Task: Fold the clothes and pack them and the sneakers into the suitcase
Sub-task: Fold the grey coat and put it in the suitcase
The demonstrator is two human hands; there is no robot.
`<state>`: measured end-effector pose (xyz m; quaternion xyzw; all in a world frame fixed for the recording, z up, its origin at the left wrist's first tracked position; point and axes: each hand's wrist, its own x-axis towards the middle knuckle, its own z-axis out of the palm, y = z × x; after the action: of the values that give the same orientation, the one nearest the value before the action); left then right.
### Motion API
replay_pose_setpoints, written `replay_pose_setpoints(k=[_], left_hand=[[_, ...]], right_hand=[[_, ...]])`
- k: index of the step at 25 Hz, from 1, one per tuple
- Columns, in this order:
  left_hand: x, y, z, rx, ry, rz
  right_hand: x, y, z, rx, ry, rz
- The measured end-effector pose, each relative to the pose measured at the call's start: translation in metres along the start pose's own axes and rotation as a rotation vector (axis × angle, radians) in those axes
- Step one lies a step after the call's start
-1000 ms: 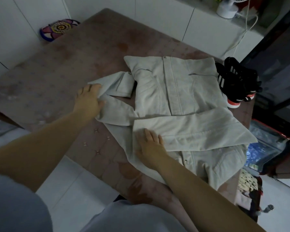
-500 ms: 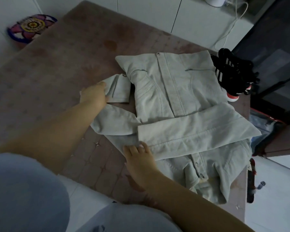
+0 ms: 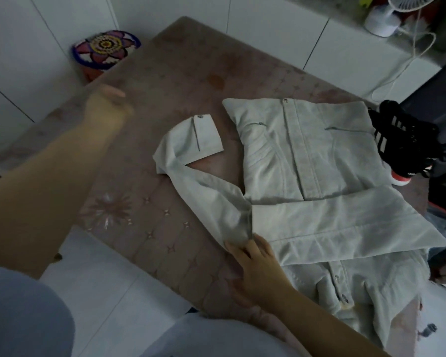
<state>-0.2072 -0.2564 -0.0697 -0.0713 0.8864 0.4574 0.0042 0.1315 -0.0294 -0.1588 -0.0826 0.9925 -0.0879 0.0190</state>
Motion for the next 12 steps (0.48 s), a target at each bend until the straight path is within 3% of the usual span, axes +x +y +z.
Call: replay_pose_setpoints(k=[3, 9, 12], left_hand=[[-0.013, -0.022, 0.014, 0.242, -0.087, 0.046], [-0.018, -0.026, 0.064, 0.281, -0.231, -0.161], [-0.019, -0.021, 0.079, 0.434, -0.351, -0.141]], right_hand=[[0.001, -0.001, 0.007, -0.008, -0.111, -0.017], [0.007, -0.001, 0.003, -0.007, -0.206, -0.002], [0.008, 0.0, 0.004, 0.0, -0.221, -0.017]])
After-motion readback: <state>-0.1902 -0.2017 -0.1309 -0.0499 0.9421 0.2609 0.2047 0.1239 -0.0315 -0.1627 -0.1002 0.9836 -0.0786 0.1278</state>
